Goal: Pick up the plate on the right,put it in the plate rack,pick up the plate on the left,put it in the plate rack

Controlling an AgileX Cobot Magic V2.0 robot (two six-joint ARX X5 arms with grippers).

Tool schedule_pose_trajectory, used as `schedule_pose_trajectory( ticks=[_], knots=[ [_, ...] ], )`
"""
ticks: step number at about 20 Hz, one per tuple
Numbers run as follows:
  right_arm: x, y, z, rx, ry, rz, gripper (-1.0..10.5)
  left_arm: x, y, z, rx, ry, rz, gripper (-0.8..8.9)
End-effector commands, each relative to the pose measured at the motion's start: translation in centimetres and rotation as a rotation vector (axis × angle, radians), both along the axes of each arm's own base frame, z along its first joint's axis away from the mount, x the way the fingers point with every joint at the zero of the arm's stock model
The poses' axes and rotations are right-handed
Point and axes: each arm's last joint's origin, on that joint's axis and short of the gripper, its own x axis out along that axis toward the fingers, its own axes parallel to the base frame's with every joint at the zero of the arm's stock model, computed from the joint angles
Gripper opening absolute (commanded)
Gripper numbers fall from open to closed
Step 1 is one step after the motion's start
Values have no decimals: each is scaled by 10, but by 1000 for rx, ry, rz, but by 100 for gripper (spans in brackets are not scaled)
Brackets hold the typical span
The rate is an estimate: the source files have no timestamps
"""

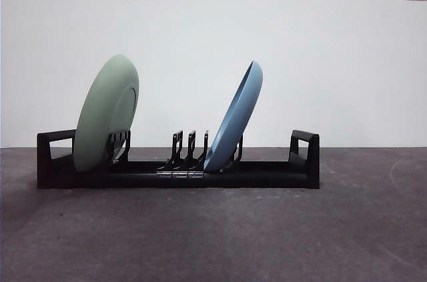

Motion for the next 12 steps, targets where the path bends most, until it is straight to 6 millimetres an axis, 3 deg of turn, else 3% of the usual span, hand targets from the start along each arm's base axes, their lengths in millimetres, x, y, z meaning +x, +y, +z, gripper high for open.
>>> schedule_pose_trajectory(
  ticks=[1,5,8,12],
  knots=[
    [-11,-2,-15,24,-60,-31,-17,-10,7,-17,-9,-45,13,-8],
    [-33,-6,-56,14,-104,-53,-16,-30,17,-56,-89,-82,28,-8],
    [-33,-7,-73,-12,-37,-74,-11,-34,19,-59,-107,-104,28,-5],
    [-26,-7,-81,-26,37,-128,2,-34,19,-59,-103,-102,31,-4]
  ],
)
